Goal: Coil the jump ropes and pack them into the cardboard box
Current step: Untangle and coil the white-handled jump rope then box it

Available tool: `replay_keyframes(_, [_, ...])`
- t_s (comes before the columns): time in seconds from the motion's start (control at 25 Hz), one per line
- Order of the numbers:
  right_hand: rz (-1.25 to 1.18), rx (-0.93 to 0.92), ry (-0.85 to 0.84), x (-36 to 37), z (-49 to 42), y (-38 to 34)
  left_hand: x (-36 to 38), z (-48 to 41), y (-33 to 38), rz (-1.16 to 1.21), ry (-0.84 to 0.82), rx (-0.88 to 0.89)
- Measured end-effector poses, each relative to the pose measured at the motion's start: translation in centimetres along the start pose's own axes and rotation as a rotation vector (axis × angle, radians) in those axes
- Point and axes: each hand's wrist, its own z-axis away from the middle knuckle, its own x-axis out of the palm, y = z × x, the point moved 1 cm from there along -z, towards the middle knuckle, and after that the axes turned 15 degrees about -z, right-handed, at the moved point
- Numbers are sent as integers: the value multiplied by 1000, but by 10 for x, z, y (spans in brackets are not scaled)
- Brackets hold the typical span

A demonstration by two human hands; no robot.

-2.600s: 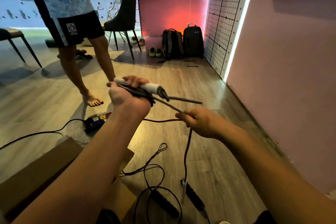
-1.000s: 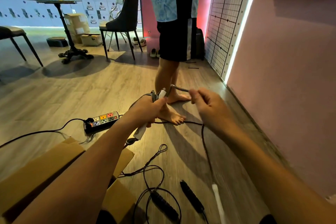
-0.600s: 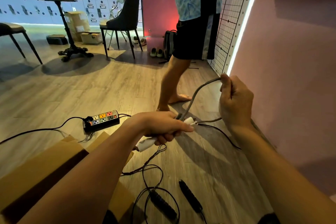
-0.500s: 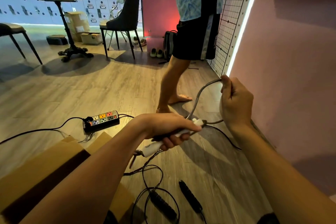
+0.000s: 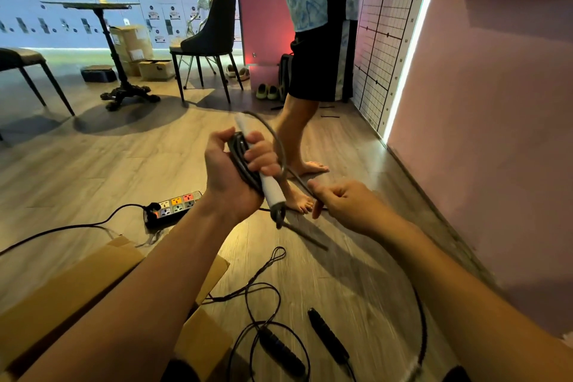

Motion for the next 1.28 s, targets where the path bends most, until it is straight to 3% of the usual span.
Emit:
replay_keyframes(0.2, [-13, 4, -131, 7, 3, -4, -20, -7, 12, 69, 323, 222])
replay_keyframes(0.44, [58, -101, -224, 9, 4, -12, -33, -11, 21, -180, 622, 412])
replay_keyframes(0.52, [156, -147, -297, 10, 6, -12, -46, -10, 24, -462, 684, 484])
replay_keyframes(0.6, [260, -226, -352, 11, 8, -13, -55, -8, 20, -928, 699, 499])
replay_keyframes(0.68, [332, -339, -376, 13, 11, -17, -59, -8, 14, -1271, 656, 396])
replay_keyframes(0.84, [409, -574, -320, 17, 17, -32, -53, -10, -3, -1579, 416, 121])
replay_keyframes(0.96, [456, -724, -155, 15, 14, -37, -37, -9, -18, -1782, 153, -168])
replay_keyframes(1.08, [393, -741, 61, -4, 12, -36, -26, -3, -35, -1398, -83, -629])
replay_keyframes(1.12, [366, -732, 123, -13, 13, -34, -25, -1, -37, -1252, -119, -707])
replay_keyframes(1.28, [357, -644, 202, -42, 10, -14, -19, -1, -30, -1062, -136, -679])
